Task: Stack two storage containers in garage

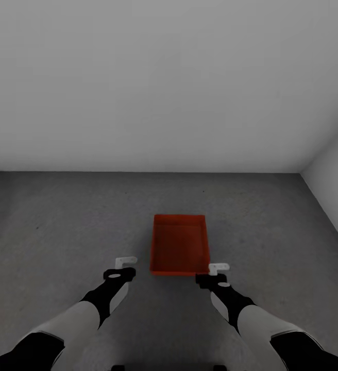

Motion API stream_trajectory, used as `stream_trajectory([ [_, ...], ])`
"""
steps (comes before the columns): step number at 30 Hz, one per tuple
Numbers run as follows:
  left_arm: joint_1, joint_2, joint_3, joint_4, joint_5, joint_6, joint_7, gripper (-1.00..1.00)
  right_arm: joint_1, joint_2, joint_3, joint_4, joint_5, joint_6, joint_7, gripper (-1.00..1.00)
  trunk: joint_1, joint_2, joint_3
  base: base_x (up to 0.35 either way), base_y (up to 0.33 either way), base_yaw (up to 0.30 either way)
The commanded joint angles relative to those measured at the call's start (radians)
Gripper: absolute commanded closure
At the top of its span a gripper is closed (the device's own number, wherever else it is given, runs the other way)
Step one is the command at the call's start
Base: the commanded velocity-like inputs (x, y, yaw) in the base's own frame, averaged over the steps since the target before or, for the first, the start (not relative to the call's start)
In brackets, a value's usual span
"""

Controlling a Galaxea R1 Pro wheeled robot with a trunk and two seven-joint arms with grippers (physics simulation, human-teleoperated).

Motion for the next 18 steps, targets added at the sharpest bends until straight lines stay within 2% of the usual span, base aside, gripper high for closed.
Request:
stream_trajectory([
  [1,0.000,0.002,-0.007,0.001,0.010,0.005,0.006,-1.00,0.003,-0.001,0.009,0.001,-0.011,-0.003,-0.006,-1.00,0.000,-0.001,-0.001,-0.088,0.046,0.000],
  [3,0.000,0.004,-0.004,0.011,0.016,0.004,0.005,-1.00,0.009,-0.002,0.009,0.002,-0.010,-0.006,-0.007,-1.00,0.000,-0.001,-0.001,-0.058,0.030,0.000],
  [6,0.000,0.021,0.000,0.057,0.040,0.005,0.005,-1.00,0.004,-0.009,0.008,0.008,-0.010,0.000,-0.006,-1.00,0.000,-0.001,-0.001,-0.018,0.009,0.000],
  [9,0.000,0.073,0.002,0.145,0.082,0.004,-0.001,-1.00,0.001,-0.012,0.008,0.031,-0.008,0.001,-0.006,-1.00,0.000,-0.001,-0.001,-0.005,0.003,0.000],
  [10,0.000,0.082,0.002,0.166,0.091,0.003,-0.004,-1.00,0.001,-0.012,0.008,0.035,-0.008,0.001,-0.006,-1.00,0.000,-0.001,-0.001,-0.002,0.001,0.000],
  [12,0.002,0.106,0.003,0.234,0.131,0.001,-0.016,-1.00,0.001,-0.014,0.009,0.055,-0.007,0.002,-0.006,-1.00,0.000,-0.001,-0.001,-0.001,0.001,0.000],
  [15,0.008,0.122,0.003,0.271,0.173,0.000,-0.024,-1.00,0.002,-0.014,0.009,0.092,-0.006,0.005,-0.005,-1.00,0.000,-0.001,-0.001,0.000,0.000,0.000],
  [18,0.008,0.125,0.003,0.277,0.181,0.000,-0.026,-1.00,0.005,-0.014,0.009,0.115,-0.005,0.006,-0.004,-1.00,0.000,-0.001,-0.001,0.000,0.000,0.000],
])
